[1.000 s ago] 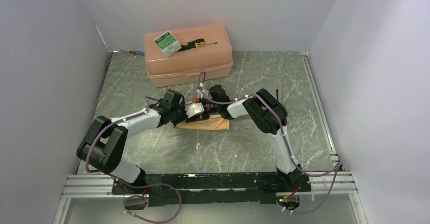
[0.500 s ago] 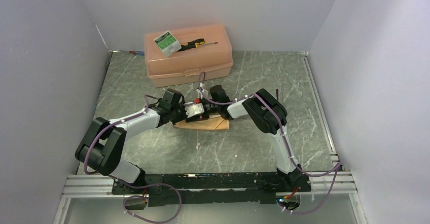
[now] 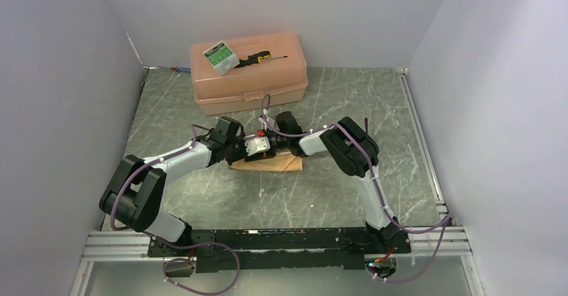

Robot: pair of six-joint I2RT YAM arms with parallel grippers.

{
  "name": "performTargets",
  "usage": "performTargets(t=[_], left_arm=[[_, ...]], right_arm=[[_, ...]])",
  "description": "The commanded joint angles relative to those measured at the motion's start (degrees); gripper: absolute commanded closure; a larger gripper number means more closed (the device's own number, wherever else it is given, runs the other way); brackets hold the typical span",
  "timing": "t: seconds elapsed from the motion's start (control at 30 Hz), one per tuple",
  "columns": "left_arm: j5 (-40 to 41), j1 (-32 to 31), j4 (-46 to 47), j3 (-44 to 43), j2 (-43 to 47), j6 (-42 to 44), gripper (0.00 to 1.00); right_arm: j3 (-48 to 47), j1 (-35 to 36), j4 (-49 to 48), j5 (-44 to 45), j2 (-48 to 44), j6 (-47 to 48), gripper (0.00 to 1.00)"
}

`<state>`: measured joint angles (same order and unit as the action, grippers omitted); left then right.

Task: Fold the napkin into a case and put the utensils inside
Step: Pick up the smaller rectangle-folded napkin from the center of the board.

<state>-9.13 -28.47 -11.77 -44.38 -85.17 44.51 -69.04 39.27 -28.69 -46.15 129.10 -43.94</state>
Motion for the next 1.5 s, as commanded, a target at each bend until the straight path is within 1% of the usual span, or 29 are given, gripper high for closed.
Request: performTargets(t=[0.0, 0.23, 0.43, 0.5, 0.57, 0.63, 0.83, 0.97, 1.07, 1.17, 1.23, 1.3, 1.4, 1.47], left_arm=[[-3.3, -0.6, -2.3, -2.8, 1.9, 1.7, 0.97], [-0.8, -3.4, -1.7, -3.1, 2.6, 4.4, 0.96], [-1.3, -6.7, -6.1, -0.2, 2.2, 8.9, 0.93], [0.7, -7.8, -4.9, 2.5, 1.6, 12.3, 0.92], [4.6, -8.2, -2.4, 5.8, 0.3, 15.5, 0.91], [8.5, -8.2, -0.9, 7.3, -1.8, 18.0, 0.92], [12.4, -8.1, 3.4, 10.3, -5.0, 23.7, 0.92], [12.7, -8.1, 2.7, 10.3, -4.7, 25.3, 0.91], [12.4, -8.1, 0.1, 10.3, -4.7, 24.6, 0.89], [10.3, -8.0, -4.1, 8.6, -4.0, 20.3, 0.80], [8.9, -7.5, -7.4, 5.2, -3.2, 15.6, 0.74], [6.0, -6.1, -11.0, 0.7, -2.3, 10.5, 0.68], [0.6, -2.7, -18.5, -6.6, -1.8, 4.2, 0.66], [-3.9, -0.6, -24.8, -11.0, -1.2, 2.0, 0.66]], right_arm=[[1.2, 0.9, 10.3, 10.4, 3.8, 4.5, 1.00], [2.1, 1.0, 12.1, 14.2, 2.7, 4.7, 1.00], [2.4, 1.0, 12.6, 14.8, 2.5, 4.9, 1.00], [2.7, 0.9, 12.3, 14.4, 2.5, 4.8, 1.00], [2.7, 0.9, 12.3, 13.9, 2.3, 5.0, 1.00], [3.1, 0.7, 11.7, 13.2, 1.8, 5.0, 1.00], [3.8, 0.4, 7.9, 8.9, 1.1, 5.0, 1.00], [4.8, -0.4, 4.6, 5.5, 1.3, 4.7, 1.00], [6.2, -1.3, 1.4, 2.7, 1.0, 4.6, 1.00], [5.8, -1.7, 2.2, 0.0, -0.3, 6.6, 1.00], [5.6, -1.7, 3.4, 0.1, -2.0, 8.1, 1.00], [5.2, -1.7, 4.8, 0.0, -2.9, 9.1, 1.00], [5.4, -1.8, 5.3, -0.3, -3.1, 9.3, 1.00], [5.8, -1.8, 4.4, -0.5, -3.1, 8.8, 1.00]])
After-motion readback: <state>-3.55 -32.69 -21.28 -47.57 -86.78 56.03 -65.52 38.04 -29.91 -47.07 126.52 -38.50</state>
